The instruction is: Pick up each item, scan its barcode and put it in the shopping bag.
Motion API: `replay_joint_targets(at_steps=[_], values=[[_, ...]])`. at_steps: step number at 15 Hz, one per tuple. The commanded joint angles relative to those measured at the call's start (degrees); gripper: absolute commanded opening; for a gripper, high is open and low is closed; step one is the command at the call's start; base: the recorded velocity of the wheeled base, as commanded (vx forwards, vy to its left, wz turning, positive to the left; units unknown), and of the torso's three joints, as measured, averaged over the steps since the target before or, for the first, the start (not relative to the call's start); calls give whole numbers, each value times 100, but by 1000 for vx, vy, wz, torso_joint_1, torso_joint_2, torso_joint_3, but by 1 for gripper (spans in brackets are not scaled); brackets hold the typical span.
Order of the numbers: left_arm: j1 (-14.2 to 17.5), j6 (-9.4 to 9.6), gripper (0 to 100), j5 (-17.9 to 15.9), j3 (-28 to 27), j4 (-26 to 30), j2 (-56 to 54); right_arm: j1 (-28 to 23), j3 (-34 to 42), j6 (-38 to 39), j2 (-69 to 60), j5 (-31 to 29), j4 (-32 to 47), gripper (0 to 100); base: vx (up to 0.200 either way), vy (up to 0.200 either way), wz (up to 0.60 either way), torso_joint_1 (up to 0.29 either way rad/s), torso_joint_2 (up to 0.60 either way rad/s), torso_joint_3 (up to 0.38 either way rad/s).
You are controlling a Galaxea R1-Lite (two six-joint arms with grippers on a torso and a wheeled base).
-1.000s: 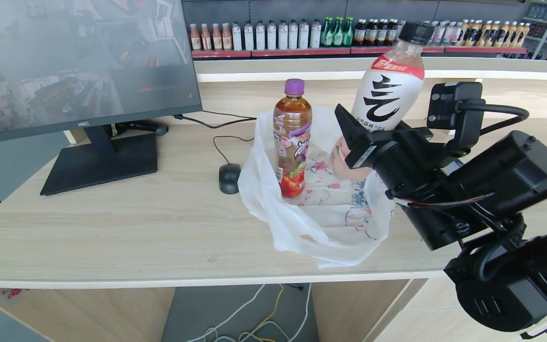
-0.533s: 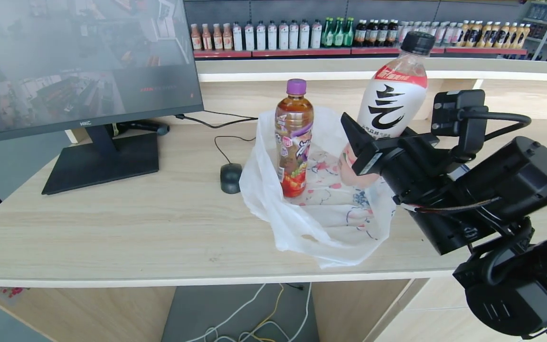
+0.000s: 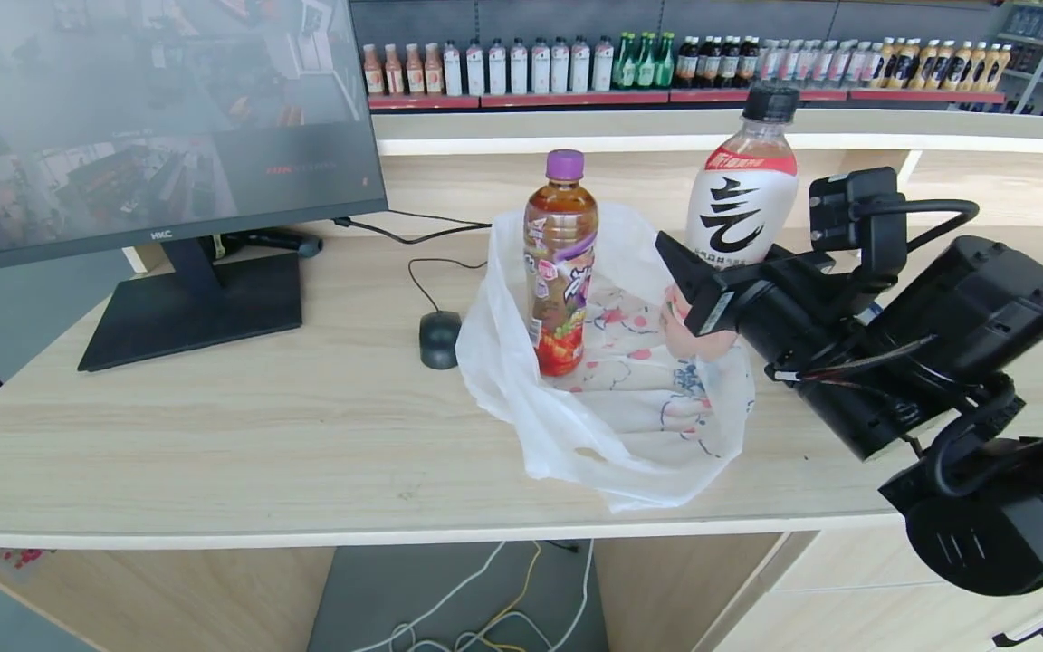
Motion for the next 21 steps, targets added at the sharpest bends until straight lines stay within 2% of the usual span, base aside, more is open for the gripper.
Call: replay_joint_targets(at_steps=[1,3,6,18,21], values=[[4,-1,100,1,0,-2,-2,-222,-335,-1,41,100,346,0,0,0,0,0,0,0],[4,-1,100,1,0,-2,-2,-389,-388,-1,58,337,680,0,0,0,0,0,0,0],[4,-1,100,1,0,-2,-2,-538,-379,34,138,355,698,0,0,0,0,0,0,0],[4,-1,100,1,0,-2,-2,-635,-327,148,489,434,689,0,0,0,0,0,0,0],[4,-1,100,1,0,-2,-2,-635,-634,148,726,513,689,0,0,0,0,0,0,0]])
